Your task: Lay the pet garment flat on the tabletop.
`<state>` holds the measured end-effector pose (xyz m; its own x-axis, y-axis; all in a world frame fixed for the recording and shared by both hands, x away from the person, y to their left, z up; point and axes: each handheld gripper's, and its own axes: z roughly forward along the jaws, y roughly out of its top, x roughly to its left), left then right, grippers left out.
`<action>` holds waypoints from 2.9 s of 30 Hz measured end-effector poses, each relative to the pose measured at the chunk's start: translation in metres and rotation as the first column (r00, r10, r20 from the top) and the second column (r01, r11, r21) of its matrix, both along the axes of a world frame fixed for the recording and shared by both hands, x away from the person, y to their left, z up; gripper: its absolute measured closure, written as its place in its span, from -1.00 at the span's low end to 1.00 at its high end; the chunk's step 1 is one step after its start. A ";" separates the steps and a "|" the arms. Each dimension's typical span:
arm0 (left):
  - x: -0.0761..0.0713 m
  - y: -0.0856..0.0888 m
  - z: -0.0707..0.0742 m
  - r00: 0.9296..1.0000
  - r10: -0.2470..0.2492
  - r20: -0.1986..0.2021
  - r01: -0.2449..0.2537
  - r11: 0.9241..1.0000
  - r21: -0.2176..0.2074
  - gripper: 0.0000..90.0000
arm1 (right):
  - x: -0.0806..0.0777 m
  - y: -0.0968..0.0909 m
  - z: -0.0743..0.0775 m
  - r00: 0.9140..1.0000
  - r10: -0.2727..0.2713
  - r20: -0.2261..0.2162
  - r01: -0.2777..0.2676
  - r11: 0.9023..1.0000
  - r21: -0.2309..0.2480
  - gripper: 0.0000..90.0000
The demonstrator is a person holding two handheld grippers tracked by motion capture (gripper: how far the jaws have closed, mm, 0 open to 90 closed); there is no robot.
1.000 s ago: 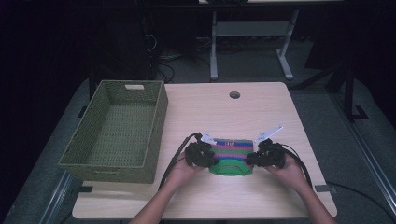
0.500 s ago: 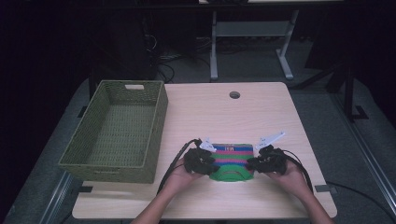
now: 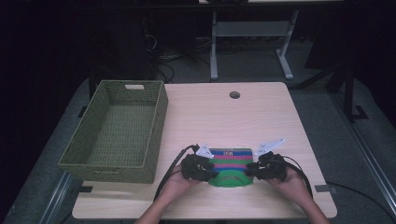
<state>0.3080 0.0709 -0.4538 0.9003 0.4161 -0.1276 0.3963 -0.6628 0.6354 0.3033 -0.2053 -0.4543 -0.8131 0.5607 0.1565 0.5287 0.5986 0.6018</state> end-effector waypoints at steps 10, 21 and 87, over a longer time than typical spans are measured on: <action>-0.014 0.003 0.000 1.000 -0.027 0.000 0.027 1.000 0.008 0.31 | -0.018 0.004 -0.001 0.999 0.014 0.044 -0.013 1.000 -0.016 0.50; -0.018 0.005 -0.002 1.000 -0.017 0.016 0.018 1.000 -0.020 0.29 | -0.033 0.002 -0.005 0.997 -0.008 0.077 0.007 1.000 0.018 0.47; -0.029 0.001 -0.004 0.990 -0.110 0.082 0.110 0.994 0.009 0.55 | -0.050 0.010 -0.005 0.986 0.100 0.135 -0.100 0.995 -0.009 0.76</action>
